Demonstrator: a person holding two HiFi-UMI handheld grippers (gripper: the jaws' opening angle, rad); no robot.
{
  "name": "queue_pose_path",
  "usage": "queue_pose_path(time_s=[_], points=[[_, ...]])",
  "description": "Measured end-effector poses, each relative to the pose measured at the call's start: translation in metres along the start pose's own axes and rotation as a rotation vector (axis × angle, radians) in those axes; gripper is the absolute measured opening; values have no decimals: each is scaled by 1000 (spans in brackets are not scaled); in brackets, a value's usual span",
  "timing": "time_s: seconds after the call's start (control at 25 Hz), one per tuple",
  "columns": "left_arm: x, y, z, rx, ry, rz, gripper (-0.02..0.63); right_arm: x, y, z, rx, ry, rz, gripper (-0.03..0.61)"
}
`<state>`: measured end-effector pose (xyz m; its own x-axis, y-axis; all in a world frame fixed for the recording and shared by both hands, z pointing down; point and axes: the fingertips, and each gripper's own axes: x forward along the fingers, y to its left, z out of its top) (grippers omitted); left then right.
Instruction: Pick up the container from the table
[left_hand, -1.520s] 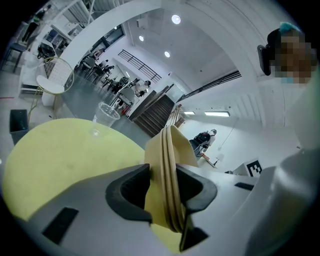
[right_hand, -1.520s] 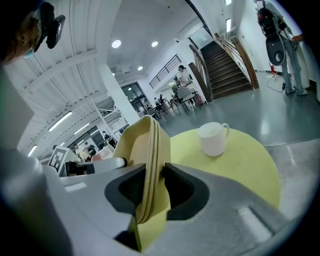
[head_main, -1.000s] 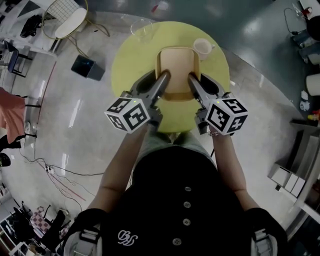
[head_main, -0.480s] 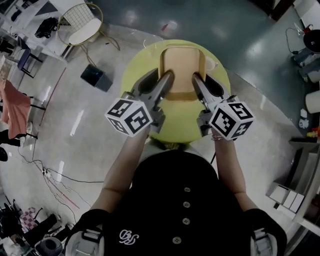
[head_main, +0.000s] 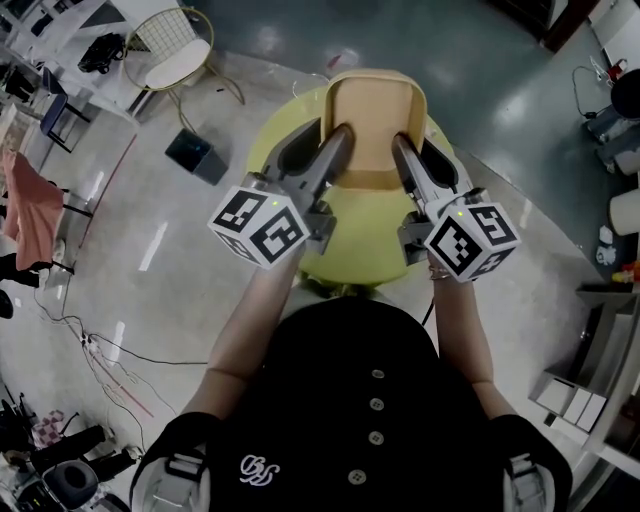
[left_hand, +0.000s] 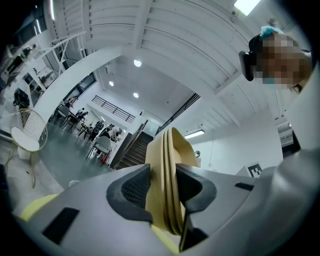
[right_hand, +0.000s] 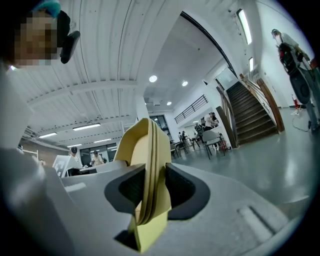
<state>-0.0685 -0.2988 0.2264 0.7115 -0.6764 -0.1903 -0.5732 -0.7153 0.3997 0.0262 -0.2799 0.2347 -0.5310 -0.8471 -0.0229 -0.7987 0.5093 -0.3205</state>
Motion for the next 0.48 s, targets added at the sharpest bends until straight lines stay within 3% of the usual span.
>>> queue_pose_path(time_s=[0.48], points=[[-10,-33,31,77,-117,-49,126,-16,26,42,-95,-92,68,89]])
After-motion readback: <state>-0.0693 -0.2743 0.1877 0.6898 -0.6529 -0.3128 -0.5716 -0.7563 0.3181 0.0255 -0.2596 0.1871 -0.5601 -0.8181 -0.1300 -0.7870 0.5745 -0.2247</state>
